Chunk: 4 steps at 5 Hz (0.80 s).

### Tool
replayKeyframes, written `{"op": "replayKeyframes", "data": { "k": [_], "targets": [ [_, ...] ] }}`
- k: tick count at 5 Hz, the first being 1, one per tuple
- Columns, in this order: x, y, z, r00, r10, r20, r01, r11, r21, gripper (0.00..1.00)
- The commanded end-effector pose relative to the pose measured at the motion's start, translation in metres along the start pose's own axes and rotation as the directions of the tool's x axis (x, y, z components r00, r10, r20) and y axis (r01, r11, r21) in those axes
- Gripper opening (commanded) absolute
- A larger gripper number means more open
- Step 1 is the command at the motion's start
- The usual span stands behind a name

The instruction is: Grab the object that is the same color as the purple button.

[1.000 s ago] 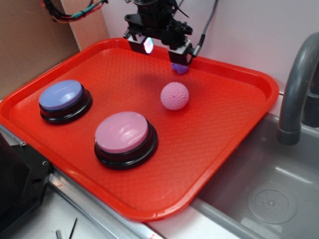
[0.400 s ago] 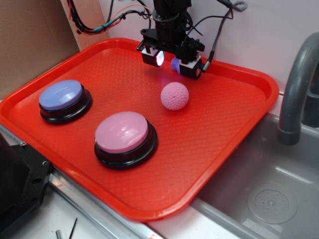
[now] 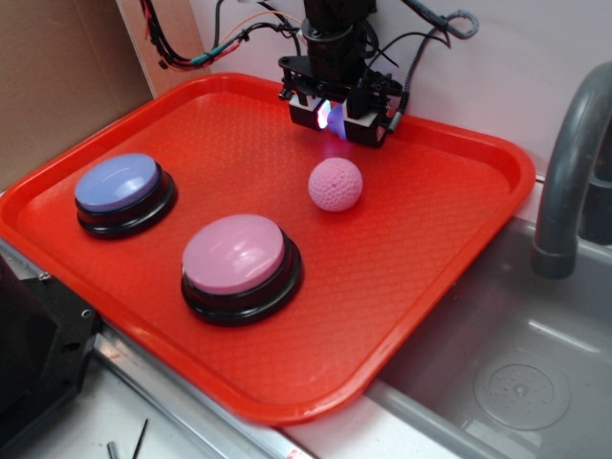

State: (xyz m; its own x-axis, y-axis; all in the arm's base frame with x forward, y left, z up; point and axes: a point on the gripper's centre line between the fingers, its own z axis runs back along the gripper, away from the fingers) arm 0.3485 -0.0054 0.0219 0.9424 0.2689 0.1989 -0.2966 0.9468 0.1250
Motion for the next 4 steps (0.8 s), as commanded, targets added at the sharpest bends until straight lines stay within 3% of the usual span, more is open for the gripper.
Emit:
{"op": "replayKeyframes", "data": {
  "k": [1, 2, 3, 4],
  "targets": [
    [-0.008, 0.021, 0.074, 0.989, -0.033, -0.143, 0.033, 0.999, -0.001, 0.00],
    [-0.028, 0.027, 0.119, 0.972, -0.086, -0.218, 0.065, 0.993, -0.102, 0.00],
    [-0.050, 0.038, 0.158, 0.969, -0.105, -0.222, 0.079, 0.989, -0.122, 0.00],
    [-0.081, 0.059, 0.196, 0.971, -0.111, -0.212, 0.070, 0.978, -0.195, 0.00]
  ]
}}
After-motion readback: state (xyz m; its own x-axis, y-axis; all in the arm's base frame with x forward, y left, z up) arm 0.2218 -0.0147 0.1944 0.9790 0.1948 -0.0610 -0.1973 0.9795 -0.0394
